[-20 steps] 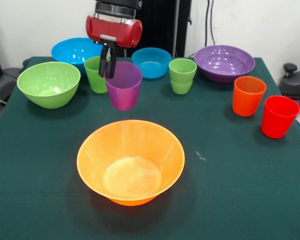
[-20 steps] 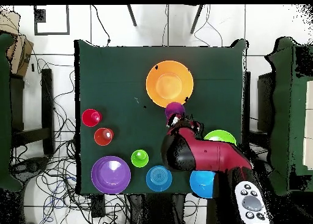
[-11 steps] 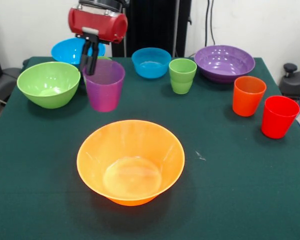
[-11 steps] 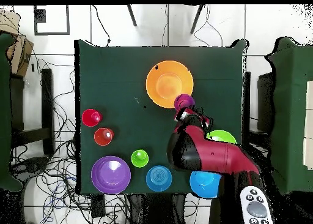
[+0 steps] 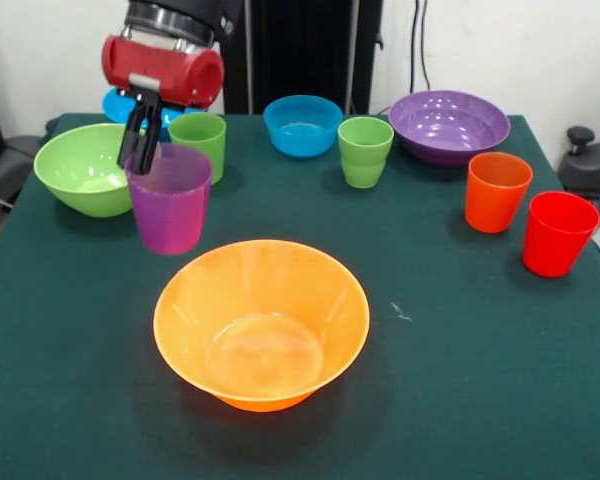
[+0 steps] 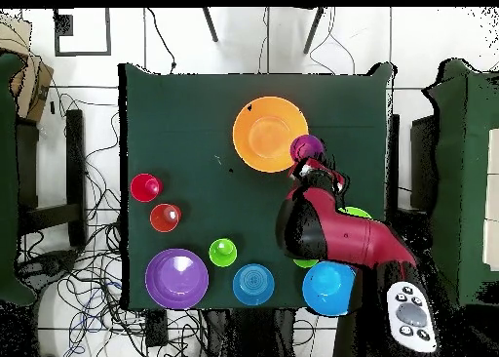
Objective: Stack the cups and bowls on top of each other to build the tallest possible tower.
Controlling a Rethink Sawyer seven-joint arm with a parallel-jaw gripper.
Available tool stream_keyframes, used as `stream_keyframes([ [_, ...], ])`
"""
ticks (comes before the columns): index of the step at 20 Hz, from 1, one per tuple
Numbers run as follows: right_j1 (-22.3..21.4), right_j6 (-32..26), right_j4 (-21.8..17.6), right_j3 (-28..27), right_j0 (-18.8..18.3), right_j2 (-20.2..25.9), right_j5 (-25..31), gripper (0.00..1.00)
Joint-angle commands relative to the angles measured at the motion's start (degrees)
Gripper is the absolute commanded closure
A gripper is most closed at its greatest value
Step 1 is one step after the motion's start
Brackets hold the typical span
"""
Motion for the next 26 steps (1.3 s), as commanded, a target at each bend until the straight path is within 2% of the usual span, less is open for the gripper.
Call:
stream_keyframes([
  [1, 6.5, 6.0, 1.7, -6.0, -0.1, 5.0, -2.2, 1.0],
  [9, 8.3, 7.3, 5.0, -4.8, 2.9, 2.4, -4.6, 1.0],
  [16, 6.9, 7.3, 6.1, -3.8, 3.5, 2.1, -3.8, 1.0],
  [26, 7.7, 7.1, 8.0, -4.6, 4.6, 1.5, -3.8, 1.0],
])
